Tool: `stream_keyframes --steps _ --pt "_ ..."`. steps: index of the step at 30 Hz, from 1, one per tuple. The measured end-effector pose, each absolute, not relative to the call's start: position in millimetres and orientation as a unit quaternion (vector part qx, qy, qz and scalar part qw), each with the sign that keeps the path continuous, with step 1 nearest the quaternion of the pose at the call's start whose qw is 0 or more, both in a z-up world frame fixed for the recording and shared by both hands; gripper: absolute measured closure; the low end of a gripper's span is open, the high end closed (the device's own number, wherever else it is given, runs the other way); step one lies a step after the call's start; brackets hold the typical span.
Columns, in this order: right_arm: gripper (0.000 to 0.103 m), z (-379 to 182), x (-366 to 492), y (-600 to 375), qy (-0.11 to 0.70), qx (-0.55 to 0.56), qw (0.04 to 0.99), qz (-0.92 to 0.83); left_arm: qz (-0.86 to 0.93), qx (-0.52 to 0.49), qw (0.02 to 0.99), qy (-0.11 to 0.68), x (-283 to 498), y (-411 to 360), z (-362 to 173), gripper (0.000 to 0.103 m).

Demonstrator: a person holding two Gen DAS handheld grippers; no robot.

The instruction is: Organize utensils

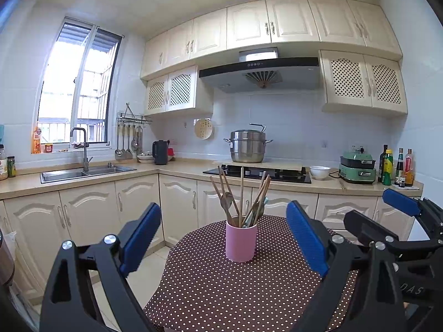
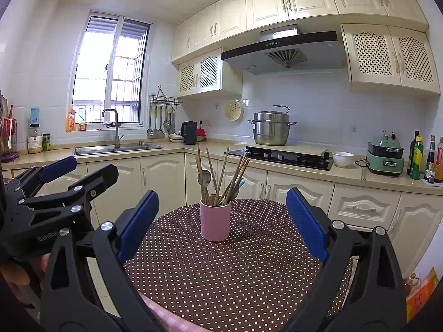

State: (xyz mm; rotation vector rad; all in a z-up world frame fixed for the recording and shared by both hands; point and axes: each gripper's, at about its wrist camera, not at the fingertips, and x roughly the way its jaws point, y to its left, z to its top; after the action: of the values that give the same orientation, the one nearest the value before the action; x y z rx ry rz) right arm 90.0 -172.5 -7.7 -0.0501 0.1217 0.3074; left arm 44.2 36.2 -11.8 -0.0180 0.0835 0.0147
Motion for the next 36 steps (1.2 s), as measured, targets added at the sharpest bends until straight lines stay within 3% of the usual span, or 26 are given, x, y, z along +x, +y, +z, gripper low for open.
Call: stream_keyframes --steps 36 --pt "0.011 -15.4 94.0 -172.8 0.069 -0.012 0.985 0.157 0.009 -0.008 0.999 0.046 49.0 31.9 -19.4 0.013"
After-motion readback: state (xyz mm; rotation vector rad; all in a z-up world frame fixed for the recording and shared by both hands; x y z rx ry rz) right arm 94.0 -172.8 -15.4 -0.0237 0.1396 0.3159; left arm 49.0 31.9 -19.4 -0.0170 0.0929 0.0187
